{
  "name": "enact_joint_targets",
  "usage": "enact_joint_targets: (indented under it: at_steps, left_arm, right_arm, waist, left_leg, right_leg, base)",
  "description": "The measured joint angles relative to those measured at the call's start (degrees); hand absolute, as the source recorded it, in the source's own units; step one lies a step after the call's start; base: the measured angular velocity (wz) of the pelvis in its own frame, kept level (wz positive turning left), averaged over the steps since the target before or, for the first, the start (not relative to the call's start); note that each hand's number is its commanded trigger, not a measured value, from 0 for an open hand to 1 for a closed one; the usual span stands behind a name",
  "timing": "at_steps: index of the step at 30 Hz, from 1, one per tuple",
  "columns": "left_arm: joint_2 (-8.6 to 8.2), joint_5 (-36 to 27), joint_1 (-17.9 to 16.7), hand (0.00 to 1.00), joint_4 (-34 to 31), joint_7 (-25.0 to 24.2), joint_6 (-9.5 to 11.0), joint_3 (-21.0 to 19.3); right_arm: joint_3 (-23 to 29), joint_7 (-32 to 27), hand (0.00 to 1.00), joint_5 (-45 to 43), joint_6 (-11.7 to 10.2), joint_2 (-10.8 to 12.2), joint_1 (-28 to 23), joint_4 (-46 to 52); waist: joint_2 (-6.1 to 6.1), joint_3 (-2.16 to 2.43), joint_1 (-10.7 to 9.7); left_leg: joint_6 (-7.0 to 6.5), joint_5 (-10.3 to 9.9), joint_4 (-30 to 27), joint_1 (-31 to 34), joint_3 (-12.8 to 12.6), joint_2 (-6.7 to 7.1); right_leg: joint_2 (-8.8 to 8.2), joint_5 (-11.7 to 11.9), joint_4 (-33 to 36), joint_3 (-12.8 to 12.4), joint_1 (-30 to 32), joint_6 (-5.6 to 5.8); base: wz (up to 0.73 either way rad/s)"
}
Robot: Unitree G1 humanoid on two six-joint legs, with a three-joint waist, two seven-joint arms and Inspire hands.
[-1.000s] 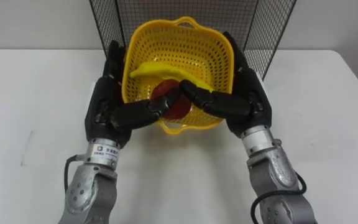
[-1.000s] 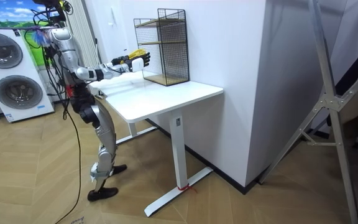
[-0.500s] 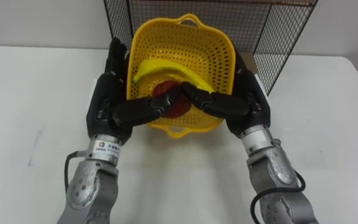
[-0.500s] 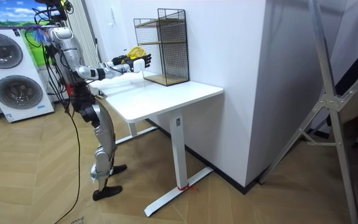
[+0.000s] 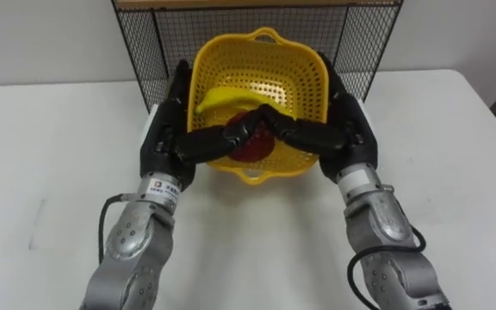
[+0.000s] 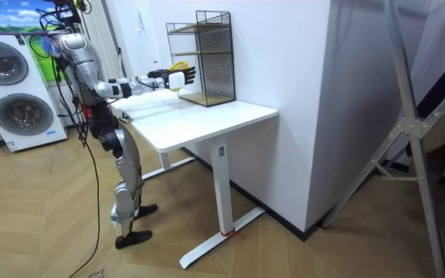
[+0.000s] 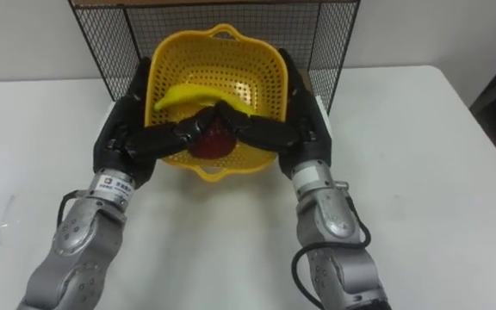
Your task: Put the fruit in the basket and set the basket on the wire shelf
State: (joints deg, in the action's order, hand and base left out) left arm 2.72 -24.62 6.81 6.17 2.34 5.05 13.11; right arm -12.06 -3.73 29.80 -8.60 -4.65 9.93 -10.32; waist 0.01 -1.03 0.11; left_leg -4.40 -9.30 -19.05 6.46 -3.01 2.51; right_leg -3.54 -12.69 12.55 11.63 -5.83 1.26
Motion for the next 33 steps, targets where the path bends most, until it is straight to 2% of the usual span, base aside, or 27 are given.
enact_joint_targets:
  at_steps: [4, 8, 12, 16, 18, 21, 24, 29, 33]
  left_arm:
    - [-0.02, 0.7, 2.9, 0.00, 2.5, 0.8, -2.1, -0.6]
    - [-0.15, 0.7, 4.0, 0.00, 3.3, 2.2, -3.9, -1.2]
    - [-1.19, 0.6, 8.7, 0.00, 6.7, 4.5, -6.7, -2.2]
    - [-1.14, 0.5, 14.4, 0.00, 10.8, 6.3, -8.1, -3.4]
    - [-1.18, 0.6, 16.3, 0.00, 12.1, 6.8, -9.3, -4.0]
    - [-1.44, 0.6, 18.3, 0.00, 13.6, 7.5, -11.1, -5.2]
    - [-2.30, 1.3, 20.6, 0.00, 15.4, 9.2, -12.7, -6.9]
    - [-3.07, 1.4, 22.1, 0.00, 15.7, 11.7, -13.6, -7.9]
    - [-3.96, 1.7, 23.1, 0.00, 15.7, 13.6, -15.6, -9.0]
  right_arm:
    - [0.3, -1.4, 0.00, -1.0, 1.9, 0.7, 2.5, -3.3]
    - [0.9, -3.1, 0.00, -0.8, 4.6, 1.0, 4.1, -3.9]
    - [1.0, -6.1, 0.00, -0.7, 7.4, 1.0, 7.5, -4.0]
    - [2.1, -6.9, 0.00, -0.4, 8.3, 1.3, 14.0, -7.6]
    - [2.2, -7.1, 0.00, -0.3, 9.4, 1.4, 16.9, -10.7]
    - [3.5, -7.7, 0.00, 1.6, 11.3, 1.5, 18.4, -12.4]
    - [4.7, -7.8, 0.00, 4.5, 12.5, 2.7, 20.0, -15.3]
    - [5.4, -7.9, 0.00, 8.7, 13.7, 2.7, 22.4, -19.1]
    - [6.7, -8.2, 0.00, 9.2, 15.6, 2.7, 25.4, -21.5]
  waist:
    - [0.09, -0.06, -0.1]
    - [0.12, -0.09, 0.1]
    - [0.12, -0.10, 0.2]
    - [0.04, -0.15, 0.2]
    - [-0.03, -0.19, 0.1]
    - [-0.03, -0.20, 0.4]
    - [-0.02, -0.20, 0.3]
    - [-0.02, -0.20, 0.3]
    - [-0.02, -0.20, 0.3]
  left_leg:
    - [0.10, 0.4, 0.9, -0.6, -0.2, 0.07]
    - [0.10, 0.8, 1.5, -0.6, -0.7, 0.10]
    - [0.09, 0.9, 1.6, -0.1, -0.9, 0.09]
    - [0.06, 1.0, 1.7, -0.2, -1.1, 0.20]
    - [0.06, 1.0, 1.7, -0.3, -1.1, 0.22]
    - [0.06, 1.0, 1.7, -0.6, -1.0, 0.29]
    - [0.06, 1.0, 1.7, -0.6, -0.9, 0.27]
    - [0.06, 1.0, 1.8, -0.8, -1.0, 0.32]
    - [0.06, 1.0, 1.8, -0.5, -0.9, 0.29]
  right_leg:
    - [-0.11, 0.0, 0.0, -0.4, 0.0, -0.01]
    - [-0.23, 0.0, 0.1, -0.7, 0.5, -0.03]
    - [-0.34, 0.0, 0.1, -0.5, 0.9, -0.04]
    - [-0.44, 0.0, 0.0, -0.4, 0.7, -0.04]
    - [-0.45, 0.0, -0.1, -0.4, 0.5, -0.04]
    - [-0.45, 0.0, -0.6, -0.4, 0.1, -0.04]
    - [-0.41, 0.1, -0.7, -0.3, -0.1, -0.06]
    - [-0.46, 0.1, -0.8, -0.4, -0.2, -0.05]
    - [-0.41, 0.1, -0.7, -0.3, 0.1, -0.07]
  base:
    - [-0.02]
    - [-0.05]
    - [0.00]
    - [0.00]
    - [0.00]
    - [0.00]
    - [0.00]
    - [0.00]
    - [0.00]
